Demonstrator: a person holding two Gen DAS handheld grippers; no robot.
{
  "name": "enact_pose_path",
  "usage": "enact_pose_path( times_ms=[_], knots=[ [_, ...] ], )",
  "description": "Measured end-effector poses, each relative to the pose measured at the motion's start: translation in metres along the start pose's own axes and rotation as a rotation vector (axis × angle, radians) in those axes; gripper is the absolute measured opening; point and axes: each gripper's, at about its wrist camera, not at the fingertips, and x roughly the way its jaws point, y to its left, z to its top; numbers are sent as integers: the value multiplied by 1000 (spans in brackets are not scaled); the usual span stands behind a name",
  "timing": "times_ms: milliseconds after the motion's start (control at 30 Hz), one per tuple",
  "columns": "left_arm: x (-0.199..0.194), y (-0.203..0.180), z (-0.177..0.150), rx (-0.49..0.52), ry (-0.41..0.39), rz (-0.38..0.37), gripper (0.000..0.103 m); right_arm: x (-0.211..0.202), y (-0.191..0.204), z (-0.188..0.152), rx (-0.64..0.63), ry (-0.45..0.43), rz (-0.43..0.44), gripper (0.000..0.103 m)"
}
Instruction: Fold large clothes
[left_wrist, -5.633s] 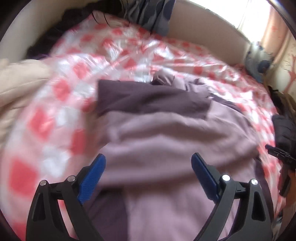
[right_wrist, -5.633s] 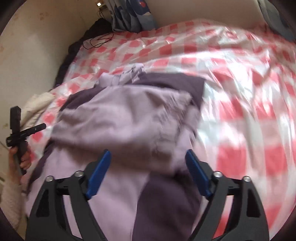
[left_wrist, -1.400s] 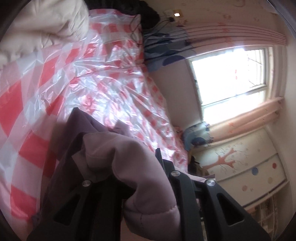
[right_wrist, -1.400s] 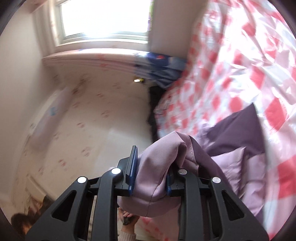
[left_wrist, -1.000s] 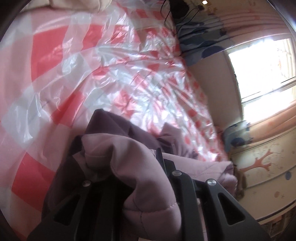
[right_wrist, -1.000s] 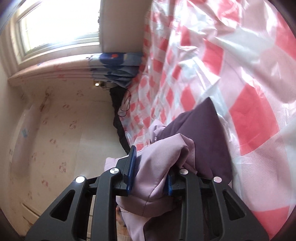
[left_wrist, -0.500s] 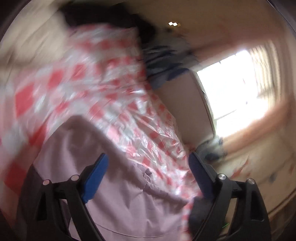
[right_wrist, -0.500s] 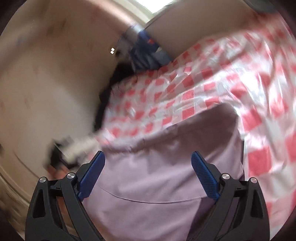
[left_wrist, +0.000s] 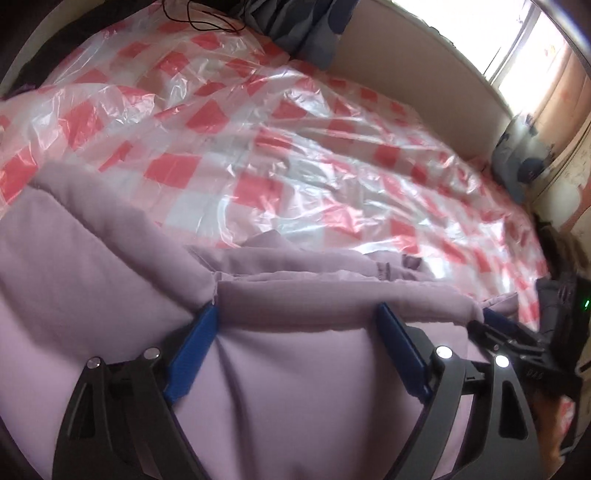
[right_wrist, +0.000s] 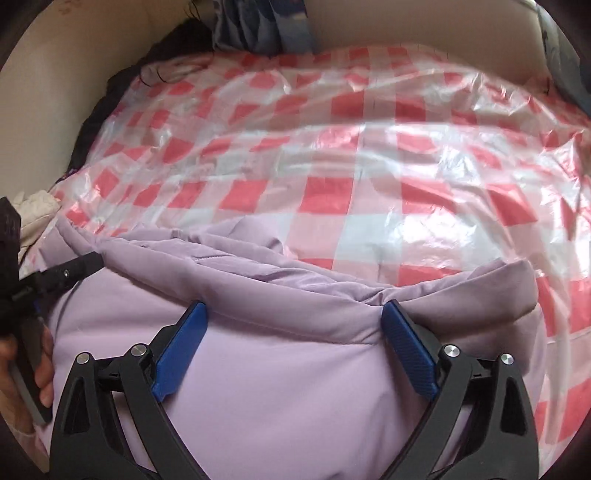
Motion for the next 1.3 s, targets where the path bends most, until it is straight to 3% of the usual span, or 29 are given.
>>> enact_pose_path(
  times_ms=[33, 100, 200, 267, 367, 433, 633, 700, 733, 800, 867, 933, 967, 1000, 1100, 1200, 1300],
  knots=[
    [0, -4, 1, 19, 9, 25, 85, 4, -1, 2, 1, 25, -5, 91],
    [-18, -12, 3, 40, -4, 34, 85, -9, 1, 5, -12, -19, -15, 91],
    [-74, -15, 7, 64, -131, 50, 85, -51, 6, 2, -39, -148, -37, 91],
    [-79, -3, 12, 85, -157, 109, 85, -45, -3, 4, -26, -128, -78, 92],
    [-46, 34, 15, 6, -70, 138, 85, -10, -24, 4, 52, -24, -57, 92],
    [-21, 57, 11, -71, -25, 103, 85, 7, -29, 3, 80, 0, -31, 92],
    [-11, 48, 10, -30, 10, 157, 85, 20, -35, 7, 97, 50, -48, 92],
    [-37, 42, 11, -38, -24, 131, 85, -6, -27, 11, 93, -27, -64, 92],
    [-55, 35, 7, -23, -54, 116, 85, -25, -17, 12, 83, -92, -12, 92],
    [-76, 22, 1, 23, -84, 109, 85, -45, 13, 16, 19, -143, 51, 92],
    [-81, 16, -9, 38, -88, 110, 85, -39, 53, 20, -99, -105, 73, 92],
    [-69, 21, -19, 47, -72, 146, 85, -11, 75, 16, -163, -34, 14, 93],
    [-58, 29, -23, 23, -49, 139, 85, 14, 78, 10, -171, 27, -23, 97],
    [-49, 39, -27, -13, -41, 109, 85, 34, 74, 3, -152, 75, 2, 97],
    [-34, 36, -30, 3, -33, 149, 86, 45, 69, 1, -131, 82, 9, 97],
    [-43, 33, -30, 12, -11, 143, 85, 18, 60, 3, -112, 76, 28, 96],
    [-96, 38, -41, -26, -92, 88, 85, -51, 47, -14, -89, -35, 72, 96]
  ],
)
